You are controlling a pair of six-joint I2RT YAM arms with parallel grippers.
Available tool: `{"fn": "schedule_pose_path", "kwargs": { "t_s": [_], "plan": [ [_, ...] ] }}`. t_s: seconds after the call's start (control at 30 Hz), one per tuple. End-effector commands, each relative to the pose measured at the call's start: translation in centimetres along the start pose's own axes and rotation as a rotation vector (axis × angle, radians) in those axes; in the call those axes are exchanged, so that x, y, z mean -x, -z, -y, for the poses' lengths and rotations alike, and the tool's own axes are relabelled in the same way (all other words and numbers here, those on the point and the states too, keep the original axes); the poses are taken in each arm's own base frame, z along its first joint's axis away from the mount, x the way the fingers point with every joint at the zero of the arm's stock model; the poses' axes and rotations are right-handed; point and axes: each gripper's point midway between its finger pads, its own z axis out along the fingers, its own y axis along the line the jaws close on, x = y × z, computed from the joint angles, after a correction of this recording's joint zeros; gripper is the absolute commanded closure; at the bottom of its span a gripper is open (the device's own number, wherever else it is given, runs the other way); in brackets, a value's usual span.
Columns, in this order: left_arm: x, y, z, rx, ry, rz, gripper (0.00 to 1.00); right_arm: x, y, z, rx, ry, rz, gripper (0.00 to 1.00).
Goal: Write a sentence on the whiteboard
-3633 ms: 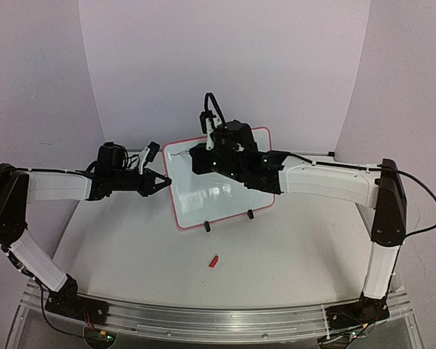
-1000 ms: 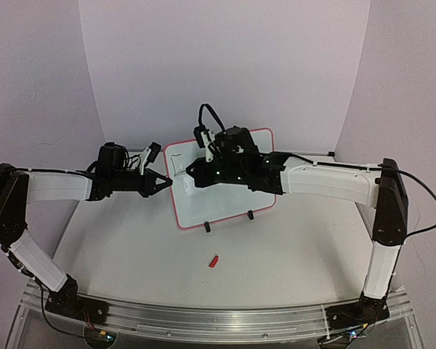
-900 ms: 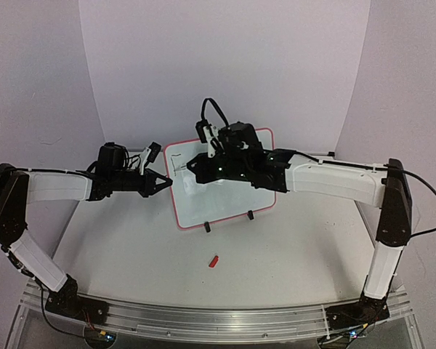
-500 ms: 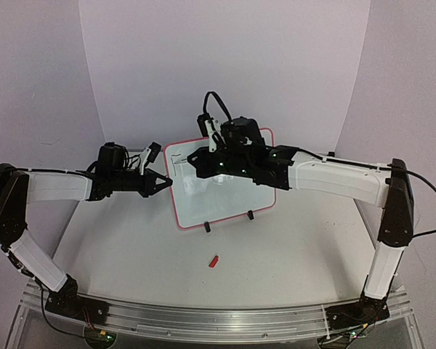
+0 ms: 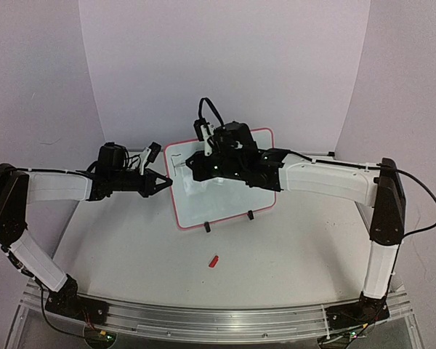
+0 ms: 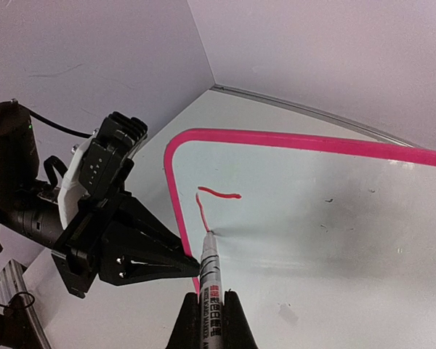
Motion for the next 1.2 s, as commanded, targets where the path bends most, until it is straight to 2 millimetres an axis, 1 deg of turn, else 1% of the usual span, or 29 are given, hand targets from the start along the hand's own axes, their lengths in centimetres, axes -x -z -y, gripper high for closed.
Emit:
{"fn": "schedule_pose_path", "kwargs": {
  "t_s": [0.0, 0.13, 0.23, 0.37, 0.9, 1.0, 1.17],
  "plan": [
    [0.3, 0.1, -0.9, 0.057, -0.062, -0.004, 1.0, 2.0, 0.1, 0.6, -0.045, -0.004, 0.06, 1.0],
    [0.3, 0.1, -1.0, 0.06, -0.062, -0.004, 1.0, 1.8, 0.1, 1.3, -0.082, -0.003, 0.06, 1.0],
    [0.3, 0.1, -0.9, 0.059, -0.063, -0.005, 1.0, 1.7, 0.1, 1.4, -0.09, -0.002, 0.061, 1.0],
    [0.2, 0.2, -1.0, 0.06, -0.062, -0.004, 1.0, 1.7, 0.5, 2.0, -0.12, -0.002, 0.067, 1.0],
    [0.2, 0.2, -1.0, 0.063, -0.064, -0.006, 1.0, 2.0, 1.7, 2.9, -0.163, 0.008, 0.081, 1.0],
    [0.3, 0.2, -0.9, 0.062, -0.063, -0.004, 1.0, 2.1, 1.9, 2.8, -0.162, 0.008, 0.084, 1.0],
    [0.2, 0.1, -1.0, 0.065, -0.063, -0.006, 1.0, 2.2, 1.6, 1.8, -0.109, 0.024, 0.066, 1.0]
  ]
}}
